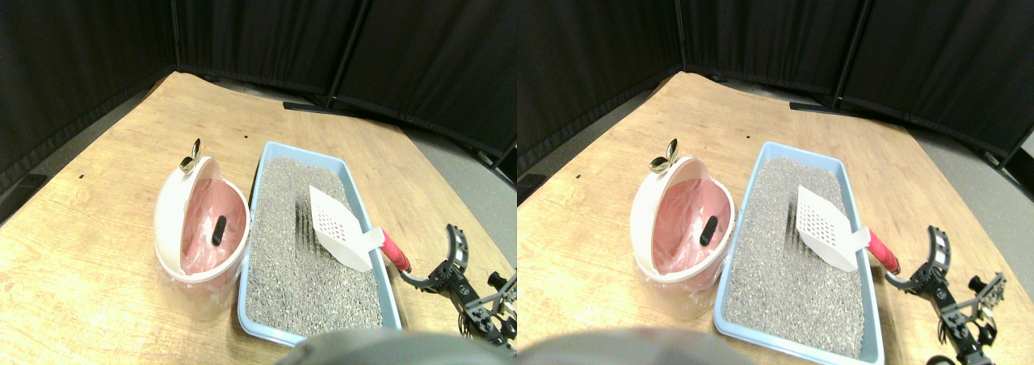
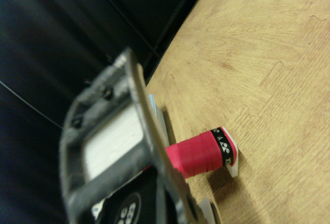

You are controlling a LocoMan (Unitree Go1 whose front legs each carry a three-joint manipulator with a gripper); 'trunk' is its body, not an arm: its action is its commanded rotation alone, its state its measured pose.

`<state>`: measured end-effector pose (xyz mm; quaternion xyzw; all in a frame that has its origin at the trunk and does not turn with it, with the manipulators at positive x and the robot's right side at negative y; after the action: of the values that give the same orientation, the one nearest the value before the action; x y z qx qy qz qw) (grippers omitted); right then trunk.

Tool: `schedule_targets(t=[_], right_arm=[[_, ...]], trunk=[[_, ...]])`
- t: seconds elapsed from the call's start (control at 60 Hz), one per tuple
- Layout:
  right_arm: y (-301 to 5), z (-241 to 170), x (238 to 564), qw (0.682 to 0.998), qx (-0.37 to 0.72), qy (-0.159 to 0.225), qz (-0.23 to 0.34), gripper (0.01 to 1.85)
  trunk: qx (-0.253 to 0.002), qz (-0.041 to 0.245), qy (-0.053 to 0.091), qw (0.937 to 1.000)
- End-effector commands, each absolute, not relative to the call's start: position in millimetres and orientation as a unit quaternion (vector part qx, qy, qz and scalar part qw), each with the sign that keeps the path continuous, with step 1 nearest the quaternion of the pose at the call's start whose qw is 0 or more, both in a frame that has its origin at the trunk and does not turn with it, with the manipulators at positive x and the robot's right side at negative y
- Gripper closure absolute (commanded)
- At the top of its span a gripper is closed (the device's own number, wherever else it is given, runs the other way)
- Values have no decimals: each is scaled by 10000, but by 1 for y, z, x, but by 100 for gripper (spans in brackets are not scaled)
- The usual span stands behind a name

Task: Scoop (unimanual)

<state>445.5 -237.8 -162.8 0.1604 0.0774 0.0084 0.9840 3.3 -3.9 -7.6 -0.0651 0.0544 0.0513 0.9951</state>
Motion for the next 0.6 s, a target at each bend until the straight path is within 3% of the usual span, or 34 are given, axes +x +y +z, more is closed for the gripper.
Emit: schedule_targets(t=[0.017, 0.05, 0.067, 0.217, 0.6], right_arm=[[-233, -148, 442, 9881, 1514, 240, 99, 153], [-233, -146, 440, 9893, 1450, 60, 171, 177], [-233, -145, 439, 9894, 1440, -9, 162, 180], [-237, -139, 434, 9920, 1229, -210, 205, 180], [-245, -135, 426, 9943, 997, -258, 293, 180]], trunk=[[-683, 413, 402, 9960], [-666, 391, 399, 9962], [-666, 391, 399, 9962], [-613, 302, 376, 9970], [-492, 163, 332, 9981]])
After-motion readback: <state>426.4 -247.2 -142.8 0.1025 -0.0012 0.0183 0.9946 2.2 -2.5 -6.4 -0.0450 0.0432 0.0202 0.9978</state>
